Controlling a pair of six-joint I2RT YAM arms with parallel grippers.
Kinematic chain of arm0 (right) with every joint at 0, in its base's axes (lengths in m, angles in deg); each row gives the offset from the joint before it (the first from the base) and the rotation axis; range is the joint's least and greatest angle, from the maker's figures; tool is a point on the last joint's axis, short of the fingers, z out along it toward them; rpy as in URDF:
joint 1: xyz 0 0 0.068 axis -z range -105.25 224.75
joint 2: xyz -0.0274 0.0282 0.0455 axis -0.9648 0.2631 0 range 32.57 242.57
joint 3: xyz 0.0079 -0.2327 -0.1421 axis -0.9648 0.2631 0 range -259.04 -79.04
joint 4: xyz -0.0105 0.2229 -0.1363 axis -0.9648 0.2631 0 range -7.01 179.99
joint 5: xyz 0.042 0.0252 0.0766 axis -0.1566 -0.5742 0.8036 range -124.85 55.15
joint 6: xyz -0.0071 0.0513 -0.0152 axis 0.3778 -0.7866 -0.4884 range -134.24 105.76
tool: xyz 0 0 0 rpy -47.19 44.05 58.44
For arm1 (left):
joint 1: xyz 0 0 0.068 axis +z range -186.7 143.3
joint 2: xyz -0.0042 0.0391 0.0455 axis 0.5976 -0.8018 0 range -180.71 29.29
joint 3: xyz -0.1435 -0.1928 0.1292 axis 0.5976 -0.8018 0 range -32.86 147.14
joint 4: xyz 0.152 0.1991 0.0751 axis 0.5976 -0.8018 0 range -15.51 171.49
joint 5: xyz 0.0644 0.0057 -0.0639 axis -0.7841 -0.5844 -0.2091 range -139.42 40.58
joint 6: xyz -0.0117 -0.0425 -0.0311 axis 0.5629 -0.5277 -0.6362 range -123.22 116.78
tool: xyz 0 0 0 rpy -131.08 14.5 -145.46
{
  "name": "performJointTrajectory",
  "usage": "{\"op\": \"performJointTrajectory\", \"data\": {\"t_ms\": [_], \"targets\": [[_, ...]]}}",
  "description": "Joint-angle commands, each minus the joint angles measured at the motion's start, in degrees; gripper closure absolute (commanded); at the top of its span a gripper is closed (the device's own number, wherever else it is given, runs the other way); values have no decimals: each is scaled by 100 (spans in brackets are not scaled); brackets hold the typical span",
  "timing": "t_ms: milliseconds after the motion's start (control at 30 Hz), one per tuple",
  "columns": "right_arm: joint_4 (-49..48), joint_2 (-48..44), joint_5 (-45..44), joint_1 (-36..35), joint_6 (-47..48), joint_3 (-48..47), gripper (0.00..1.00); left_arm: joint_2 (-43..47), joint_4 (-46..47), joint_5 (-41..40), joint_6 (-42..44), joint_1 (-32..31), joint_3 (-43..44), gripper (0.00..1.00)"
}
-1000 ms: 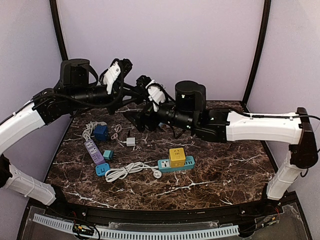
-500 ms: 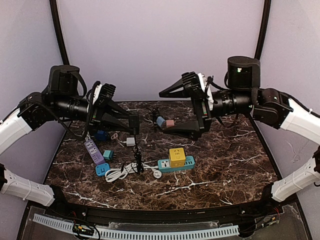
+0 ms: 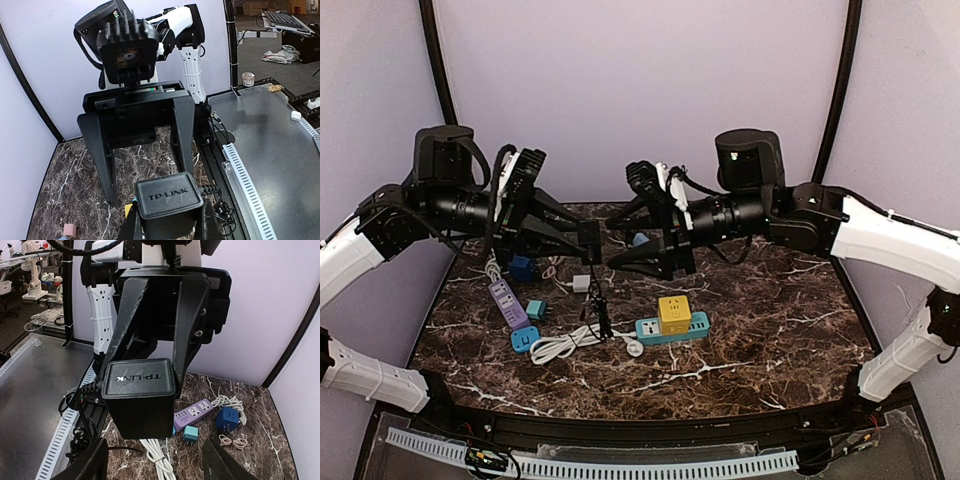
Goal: Insert the plug
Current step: Pick up the plug from the center of the board.
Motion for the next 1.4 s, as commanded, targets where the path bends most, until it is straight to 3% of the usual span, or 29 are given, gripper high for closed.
{"op": "performJointTrajectory", "data": {"t_ms": [0, 267, 367, 500, 567, 633, 733, 767, 800, 833, 900, 1000, 1067, 1167, 1200, 1367], "targets": [[-799, -17, 75, 18, -418, 123, 40, 40, 274, 97, -274, -26, -40, 99], [-1216, 264, 319, -5, -656, 113, 39, 6, 508, -119, -449, -25, -115, 99], [-1216, 388, 438, -41, -765, 40, 45, -4, 549, -112, -494, -26, -129, 99], [-1418, 451, 520, -59, -854, 2, 63, 8, 554, -118, -538, -21, -176, 99], [-1494, 492, 667, -75, -947, -17, 78, 19, 551, -121, -561, -20, -198, 99], [-1514, 504, 653, -101, -1020, -25, 100, 28, 537, -134, -586, -25, -221, 99], [-1727, 366, 203, -111, -1124, 203, 100, 59, 563, -438, -688, -26, -275, 96], [-1790, 309, -129, -114, -1210, 298, 100, 71, 575, -586, -737, -21, -287, 66], [-1830, 241, -694, -121, -1301, 374, 100, 102, 612, -939, -821, -25, -312, 47], [-1863, 191, -1462, -169, -1379, 447, 100, 124, 639, -1113, -852, -25, -323, 19], [-1884, 152, -3146, -292, -1484, 541, 100, 194, 743, -1643, -965, -19, -347, 4], [-2135, 255, -4940, -505, -1522, 640, 100, 178, 867, -2370, -1348, -17, -264, 3], [-2229, 405, -5593, -654, -1386, 573, 100, 40, 773, -2721, -1742, -17, -76, 10], [-2385, 688, -6354, -932, -951, 389, 100, -311, 421, -3368, -2281, -14, 310, 30], [-2430, 780, -6502, -990, -776, 317, 100, -377, 217, -3462, -2448, -16, 492, 34], [-2376, 1054, -6356, -1065, -593, 73, 100, -635, -116, -3481, -2461, -17, 678, 38]]}}
